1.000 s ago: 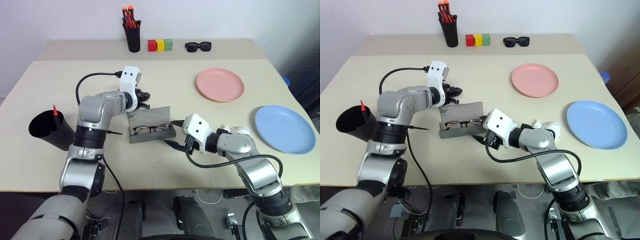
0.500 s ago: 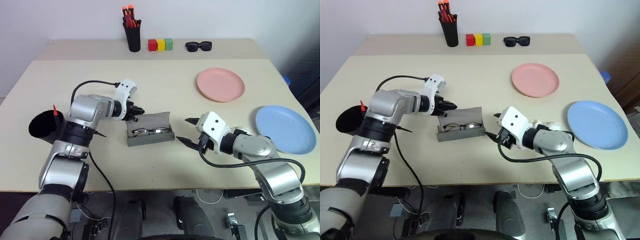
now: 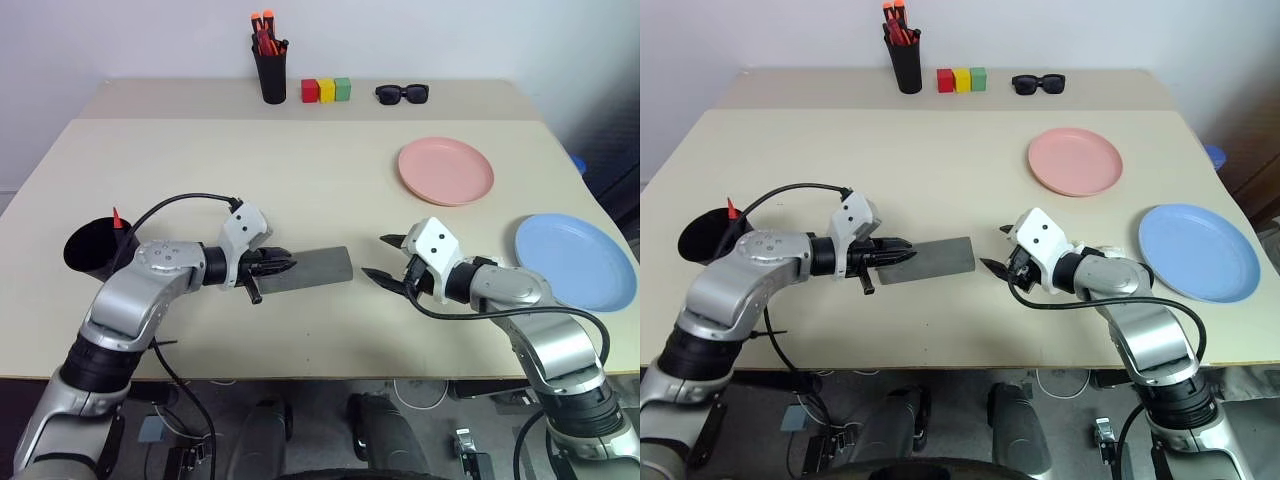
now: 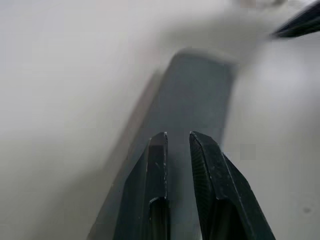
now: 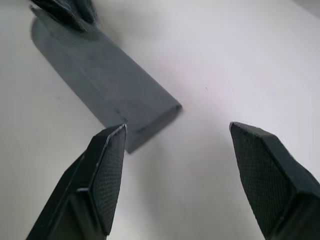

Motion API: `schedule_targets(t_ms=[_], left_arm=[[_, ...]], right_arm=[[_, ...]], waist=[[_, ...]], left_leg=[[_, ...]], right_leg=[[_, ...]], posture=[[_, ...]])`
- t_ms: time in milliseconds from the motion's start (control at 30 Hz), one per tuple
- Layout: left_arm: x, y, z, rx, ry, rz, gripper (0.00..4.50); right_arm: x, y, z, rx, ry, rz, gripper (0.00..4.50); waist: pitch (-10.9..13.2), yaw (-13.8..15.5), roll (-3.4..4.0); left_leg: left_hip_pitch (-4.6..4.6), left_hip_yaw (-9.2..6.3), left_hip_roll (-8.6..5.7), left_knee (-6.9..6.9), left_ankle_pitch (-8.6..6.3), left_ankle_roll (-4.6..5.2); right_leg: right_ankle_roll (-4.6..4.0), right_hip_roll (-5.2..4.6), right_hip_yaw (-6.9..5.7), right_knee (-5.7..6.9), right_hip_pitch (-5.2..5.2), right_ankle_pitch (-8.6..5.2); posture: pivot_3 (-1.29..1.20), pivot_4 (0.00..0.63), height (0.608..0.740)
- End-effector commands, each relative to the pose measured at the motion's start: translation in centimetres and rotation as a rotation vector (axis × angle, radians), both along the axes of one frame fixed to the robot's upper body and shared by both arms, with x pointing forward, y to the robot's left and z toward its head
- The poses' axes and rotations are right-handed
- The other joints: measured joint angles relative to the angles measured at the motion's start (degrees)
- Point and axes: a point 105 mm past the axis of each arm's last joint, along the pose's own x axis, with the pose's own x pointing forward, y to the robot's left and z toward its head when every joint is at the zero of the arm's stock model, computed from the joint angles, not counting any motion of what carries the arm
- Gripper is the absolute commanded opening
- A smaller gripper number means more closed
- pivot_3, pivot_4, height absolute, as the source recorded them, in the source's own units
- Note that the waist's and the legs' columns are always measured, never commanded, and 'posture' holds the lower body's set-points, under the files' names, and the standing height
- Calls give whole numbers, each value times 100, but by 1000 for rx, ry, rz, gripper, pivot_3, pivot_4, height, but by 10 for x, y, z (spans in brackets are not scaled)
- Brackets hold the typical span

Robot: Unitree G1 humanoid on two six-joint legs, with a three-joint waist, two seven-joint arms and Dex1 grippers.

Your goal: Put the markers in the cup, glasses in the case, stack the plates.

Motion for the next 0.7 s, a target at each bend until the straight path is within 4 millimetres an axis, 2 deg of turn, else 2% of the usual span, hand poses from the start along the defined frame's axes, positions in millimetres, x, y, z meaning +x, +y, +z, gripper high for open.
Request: schedule_targets(t_ms=[33,200,367,533,633,700], left_arm=[[-14,-6,23,-82,-168,-65,660],[-18,-10,19,-141,-245,-55,660],[-14,-17,19,-267,-247,-14,660],[-19,-23,21,-313,-269,-26,660],[-23,-24,19,-309,-273,-33,660],[-25,-25,17,-296,-275,-30,598]], right_arm=[[21,-16,18,-24,-102,-104,3322],[70,-57,15,-216,-208,-338,3322],[110,-84,9,-457,-341,-431,3322],[137,-103,1,-585,-377,-483,3322],[146,-109,-3,-597,-367,-506,3322],[150,-110,-5,-606,-365,-501,2793]], waist=[[0,-2,0],[0,4,0],[0,-13,0],[0,-50,1],[1,-60,2],[1,-68,2]], left_leg=[[0,2,0,1,0,0],[4,11,-1,2,0,0],[3,16,-5,3,0,0],[3,20,-4,-2,1,0],[4,21,-4,-2,1,0],[4,21,-4,-2,1,0]], right_leg=[[-1,0,0,-1,0,0],[-4,0,4,0,1,0],[-1,-1,6,-3,2,1],[18,2,9,1,-4,13],[19,4,12,2,-4,14],[19,4,13,2,-4,14]], posture=[[0,150,740],[0,150,740],[0,150,740],[0,150,740],[0,150,740],[0,150,740]])
